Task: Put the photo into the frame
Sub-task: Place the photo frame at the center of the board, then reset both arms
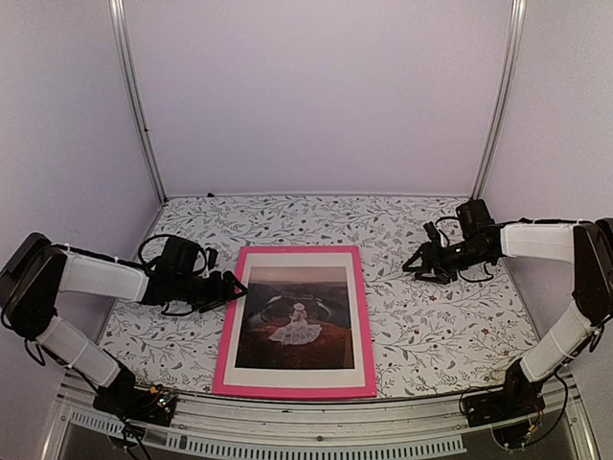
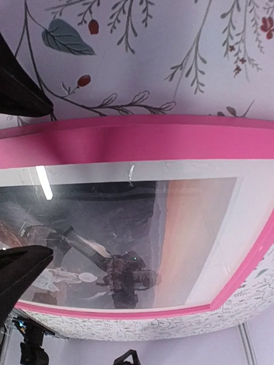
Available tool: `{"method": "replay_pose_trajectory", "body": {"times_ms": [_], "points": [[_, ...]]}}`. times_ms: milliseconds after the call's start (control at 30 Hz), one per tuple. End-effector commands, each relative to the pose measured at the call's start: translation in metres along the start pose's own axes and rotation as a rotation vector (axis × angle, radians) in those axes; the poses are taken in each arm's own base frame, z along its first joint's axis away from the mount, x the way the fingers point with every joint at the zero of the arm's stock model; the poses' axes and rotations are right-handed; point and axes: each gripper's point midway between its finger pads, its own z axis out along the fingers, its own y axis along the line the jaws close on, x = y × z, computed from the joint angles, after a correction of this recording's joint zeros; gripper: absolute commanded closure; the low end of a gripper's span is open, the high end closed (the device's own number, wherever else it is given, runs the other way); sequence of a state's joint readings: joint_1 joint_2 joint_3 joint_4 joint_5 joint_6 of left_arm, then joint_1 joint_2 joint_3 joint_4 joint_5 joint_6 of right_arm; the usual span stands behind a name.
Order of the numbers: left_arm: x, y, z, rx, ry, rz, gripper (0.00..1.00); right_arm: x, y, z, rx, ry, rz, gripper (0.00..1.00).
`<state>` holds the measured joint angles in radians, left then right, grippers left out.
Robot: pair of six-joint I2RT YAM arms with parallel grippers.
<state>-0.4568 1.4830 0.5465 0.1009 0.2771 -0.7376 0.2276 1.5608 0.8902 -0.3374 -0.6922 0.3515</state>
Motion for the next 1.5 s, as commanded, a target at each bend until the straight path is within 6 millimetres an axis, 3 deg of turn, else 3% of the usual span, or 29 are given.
{"method": "replay_pose_trajectory", "body": {"times_ms": [0, 200, 333, 533, 767, 1067, 1267, 1467], "points": [[-0.033, -0.003, -0.026, -0.076, -0.143, 0.100, 0.20, -0.002, -0.012, -0.004, 0.127, -0.027, -0.043, 0.39], [-0.076, -0.008, -0.083, -0.242, -0.326, 0.237, 0.18, -0.018, -0.009, -0.025, 0.299, -0.117, -0.143, 0.30], [-0.102, -0.011, -0.135, -0.358, -0.456, 0.277, 0.02, -0.030, 0.005, -0.040, 0.369, -0.178, -0.213, 0.22], [-0.122, -0.040, -0.195, -0.317, -0.604, 0.312, 0.00, -0.046, 0.024, -0.058, 0.455, -0.250, -0.309, 0.10], [-0.136, -0.050, -0.252, -0.356, -0.771, 0.398, 0.00, -0.061, 0.047, -0.088, 0.448, -0.385, -0.376, 0.06], [-0.128, -0.069, -0.273, -0.239, -0.873, 0.491, 0.00, -0.064, 0.060, -0.120, 0.470, -0.509, -0.437, 0.04], [-0.122, -0.070, -0.273, -0.218, -0.890, 0.540, 0.00, -0.060, 0.073, -0.139, 0.438, -0.578, -0.464, 0.02], [-0.117, -0.068, -0.265, -0.202, -0.877, 0.556, 0.00, -0.053, 0.066, -0.145, 0.466, -0.591, -0.456, 0.01]]}}
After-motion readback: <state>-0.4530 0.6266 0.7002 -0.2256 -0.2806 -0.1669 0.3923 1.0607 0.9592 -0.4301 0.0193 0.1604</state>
